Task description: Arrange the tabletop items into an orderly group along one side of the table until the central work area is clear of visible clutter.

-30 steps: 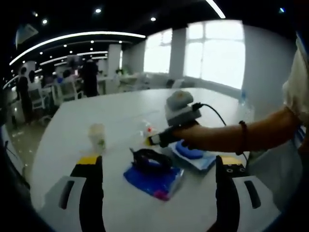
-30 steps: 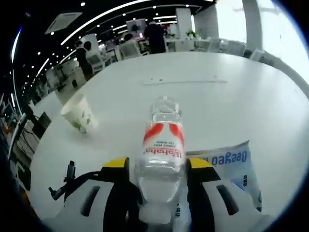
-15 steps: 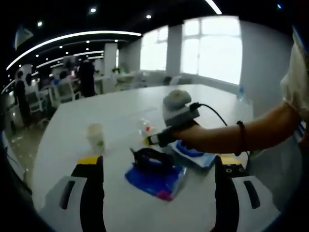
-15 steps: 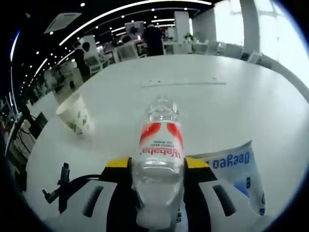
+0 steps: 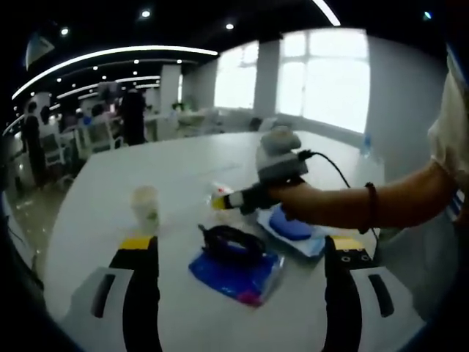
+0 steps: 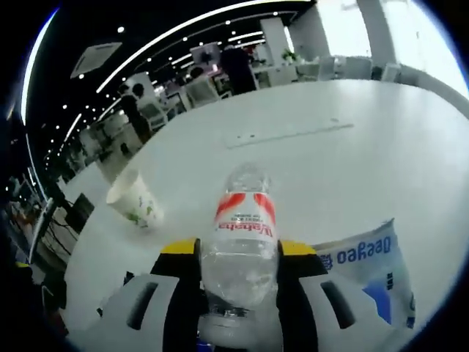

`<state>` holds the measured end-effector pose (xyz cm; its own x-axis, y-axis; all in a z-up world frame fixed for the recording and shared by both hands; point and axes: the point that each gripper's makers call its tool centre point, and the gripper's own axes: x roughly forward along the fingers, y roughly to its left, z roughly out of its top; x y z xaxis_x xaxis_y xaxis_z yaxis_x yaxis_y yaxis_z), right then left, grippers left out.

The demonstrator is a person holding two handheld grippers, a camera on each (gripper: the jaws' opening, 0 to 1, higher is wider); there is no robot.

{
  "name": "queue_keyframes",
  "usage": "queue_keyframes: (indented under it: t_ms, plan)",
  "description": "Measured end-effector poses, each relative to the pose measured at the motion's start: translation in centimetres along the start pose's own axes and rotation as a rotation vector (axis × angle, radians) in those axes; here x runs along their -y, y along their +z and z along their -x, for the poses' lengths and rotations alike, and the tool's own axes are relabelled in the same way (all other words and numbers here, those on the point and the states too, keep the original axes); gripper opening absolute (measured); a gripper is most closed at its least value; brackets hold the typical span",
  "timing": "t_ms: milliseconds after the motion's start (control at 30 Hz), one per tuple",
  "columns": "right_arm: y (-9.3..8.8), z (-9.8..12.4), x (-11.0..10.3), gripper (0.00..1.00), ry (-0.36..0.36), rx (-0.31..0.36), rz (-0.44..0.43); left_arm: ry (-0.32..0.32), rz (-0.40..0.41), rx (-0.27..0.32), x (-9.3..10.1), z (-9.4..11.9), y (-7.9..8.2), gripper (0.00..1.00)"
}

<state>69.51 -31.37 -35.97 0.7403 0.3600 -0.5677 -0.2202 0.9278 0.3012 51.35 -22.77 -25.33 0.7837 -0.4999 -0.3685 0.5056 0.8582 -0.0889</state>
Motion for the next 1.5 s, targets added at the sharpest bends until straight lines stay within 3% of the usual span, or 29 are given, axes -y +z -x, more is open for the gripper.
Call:
queue_keyframes:
  t_ms: [267, 933, 1133, 1500]
  plan:
    - [1.6, 0.8, 0.1, 0.37, 0.026, 0.025, -0.025, -0.009, 0.000, 0.011, 0.2, -0.2, 0.2, 0.90]
    - [1.9, 3.6, 0.0, 0.36, 0.059, 0.020, -0.043, -0.027, -0.060, 0.009, -0.3, -1.8, -0.1, 0.89]
    - [2.1, 5.2, -0.4, 0.36, 0.091, 0.016, -0.043, -0.040, -0.140, -0.010, -0.4, -3.1, -0.3, 0.89]
    - [2.1, 9.3, -1.1, 0.37, 0.140, 0.007, -0.006, -0.093, -0.285, 0.024, 0.2, -5.0, 0.9, 0.87]
